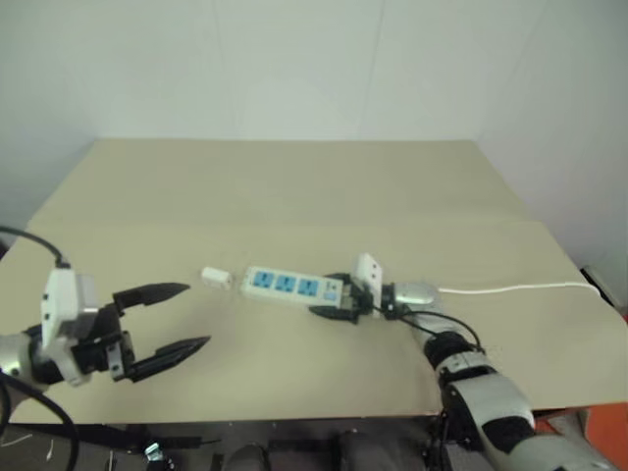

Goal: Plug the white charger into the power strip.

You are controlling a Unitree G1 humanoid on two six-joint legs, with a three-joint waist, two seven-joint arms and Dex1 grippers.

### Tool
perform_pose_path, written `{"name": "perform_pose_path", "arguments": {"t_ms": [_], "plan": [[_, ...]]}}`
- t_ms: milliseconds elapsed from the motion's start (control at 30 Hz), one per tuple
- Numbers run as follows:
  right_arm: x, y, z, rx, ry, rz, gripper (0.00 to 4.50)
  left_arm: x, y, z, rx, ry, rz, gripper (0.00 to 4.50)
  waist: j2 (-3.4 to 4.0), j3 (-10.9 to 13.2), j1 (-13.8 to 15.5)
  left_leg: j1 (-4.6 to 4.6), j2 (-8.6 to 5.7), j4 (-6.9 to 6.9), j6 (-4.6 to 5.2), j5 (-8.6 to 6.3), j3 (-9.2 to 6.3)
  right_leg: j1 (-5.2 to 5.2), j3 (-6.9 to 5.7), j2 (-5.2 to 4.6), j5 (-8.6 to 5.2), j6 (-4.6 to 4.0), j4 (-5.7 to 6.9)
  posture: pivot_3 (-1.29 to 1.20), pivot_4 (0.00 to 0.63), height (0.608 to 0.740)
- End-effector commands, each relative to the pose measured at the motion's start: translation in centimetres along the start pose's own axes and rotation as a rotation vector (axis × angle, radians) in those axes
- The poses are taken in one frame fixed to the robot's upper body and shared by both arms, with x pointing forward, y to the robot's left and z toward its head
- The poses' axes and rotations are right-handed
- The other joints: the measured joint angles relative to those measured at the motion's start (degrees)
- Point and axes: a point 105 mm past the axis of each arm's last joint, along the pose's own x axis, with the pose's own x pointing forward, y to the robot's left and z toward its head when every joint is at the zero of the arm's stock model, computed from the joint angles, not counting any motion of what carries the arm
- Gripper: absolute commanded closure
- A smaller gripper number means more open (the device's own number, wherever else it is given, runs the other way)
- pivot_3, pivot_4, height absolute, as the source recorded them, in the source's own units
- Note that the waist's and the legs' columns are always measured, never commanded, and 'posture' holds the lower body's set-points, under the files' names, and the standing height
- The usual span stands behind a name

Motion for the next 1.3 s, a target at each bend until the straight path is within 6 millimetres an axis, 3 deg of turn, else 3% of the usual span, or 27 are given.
{"name": "perform_pose_path", "arguments": {"t_ms": [33, 200, 567, 933, 1100, 1300], "plan": [[-1.2, 0.0, 1.8, -0.057, -0.046, 0.024, 1.07, 0.1, 0.2, 0.6, 0.027, -0.003, -0.023, 0.00, 0.01, 0.0, 0.0, 0.00, 0.00, 0.00, 0.00, 0.00, 0.00, -0.01, 0.00, 0.00, 0.00, 0.00, 0.01, 0.00, 0.150, 0.740], [-1.8, 1.7, 2.0, -0.039, -0.042, 0.136, 1.07, 0.2, 0.6, 0.7, 0.038, 0.009, -0.067, 0.00, 0.03, 0.0, -0.2, 0.01, 0.00, 0.00, 0.00, 0.00, 0.01, -0.02, 0.02, 0.03, 0.00, 0.00, 0.03, 0.00, 0.150, 0.740], [-0.4, 3.9, 1.0, 0.027, -0.031, 0.268, 1.07, -0.5, 3.7, 1.1, 0.108, 0.148, -0.169, 0.00, 0.03, 0.0, -0.1, -0.03, 0.00, -0.01, 0.00, 0.00, 0.01, -0.07, -0.01, 0.04, -0.01, 0.00, 0.00, 0.00, 0.150, 0.740], [0.2, 3.1, -0.6, 0.025, -0.017, 0.174, 1.07, -0.8, 10.8, 2.6, 0.302, 0.370, -0.172, 0.00, -0.11, 0.0, -0.4, 0.19, -0.01, -0.01, 0.00, 0.00, 0.01, 0.11, 0.05, 0.13, 0.03, 0.05, 0.06, 0.00, 0.150, 0.740], [0.0, 2.3, -0.5, 0.024, -0.008, 0.151, 1.07, -0.4, 12.4, 2.5, 0.333, 0.453, -0.194, 0.00, -0.14, -0.1, -0.4, 0.23, -0.02, 0.00, 0.01, 0.01, 0.02, 0.10, 0.13, 0.16, 0.03, 0.06, 0.18, 0.00, 0.150, 0.740], [-0.4, 1.3, -0.2, 0.027, 0.002, 0.134, 1.07, 0.5, 12.9, 2.0, 0.349, 0.532, -0.253, 0.00, -0.15, -0.1, -0.1, 0.14, -0.03, 0.02, 0.01, 0.01, 0.01, 0.07, 0.11, 0.15, 0.02, 0.07, 0.20, 0.00, 0.150, 0.740]]}}
